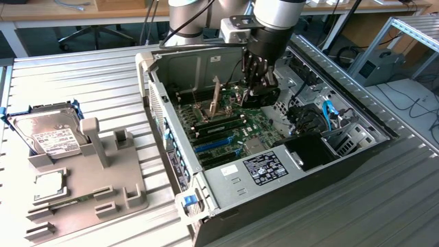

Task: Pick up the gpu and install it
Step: 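Insert the gpu into the slot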

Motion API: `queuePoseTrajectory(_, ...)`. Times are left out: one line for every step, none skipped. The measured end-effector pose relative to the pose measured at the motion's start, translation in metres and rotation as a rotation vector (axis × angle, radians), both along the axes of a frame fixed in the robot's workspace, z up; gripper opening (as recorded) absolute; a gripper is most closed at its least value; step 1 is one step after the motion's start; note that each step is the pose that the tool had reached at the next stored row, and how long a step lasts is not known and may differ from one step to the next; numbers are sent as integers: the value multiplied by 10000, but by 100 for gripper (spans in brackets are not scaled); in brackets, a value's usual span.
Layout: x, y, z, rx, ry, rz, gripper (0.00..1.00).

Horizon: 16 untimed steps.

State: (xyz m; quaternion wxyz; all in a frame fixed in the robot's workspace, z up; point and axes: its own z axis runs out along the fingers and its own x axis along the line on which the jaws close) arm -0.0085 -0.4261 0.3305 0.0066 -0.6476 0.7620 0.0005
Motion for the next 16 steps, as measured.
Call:
queuePoseTrajectory(0, 0, 0, -1, 0, 43, 27)
queuePoseTrajectory(0, 0, -1, -1, 0, 84, 27)
queuePoseTrajectory(0, 0, -1, -2, 0, 146, 27)
queuePoseTrajectory(0, 0, -1, -3, 1, 192, 27)
queuePoseTrajectory(0, 0, -2, -4, 0, 232, 27)
queuePoseTrajectory(0, 0, -3, -4, 0, 288, 27)
queuePoseTrajectory(0, 0, -3, -5, 0, 325, 27)
queuePoseTrajectory(0, 0, -3, -5, 0, 362, 27)
queuePoseTrajectory(0, 0, -4, -7, 0, 404, 27)
queuePoseTrajectory(0, 0, -4, -7, 0, 438, 27)
queuePoseTrajectory(0, 0, -4, -8, 0, 484, 27)
queuePoseTrajectory(0, 0, -5, -8, 0, 520, 27)
queuePoseTrajectory(0, 0, -5, -9, 0, 557, 27)
queuePoseTrajectory(0, 0, -6, -10, 0, 595, 27)
queuePoseTrajectory(0, 0, -6, -10, 0, 629, 27)
queuePoseTrajectory(0, 0, -6, -11, 0, 665, 27)
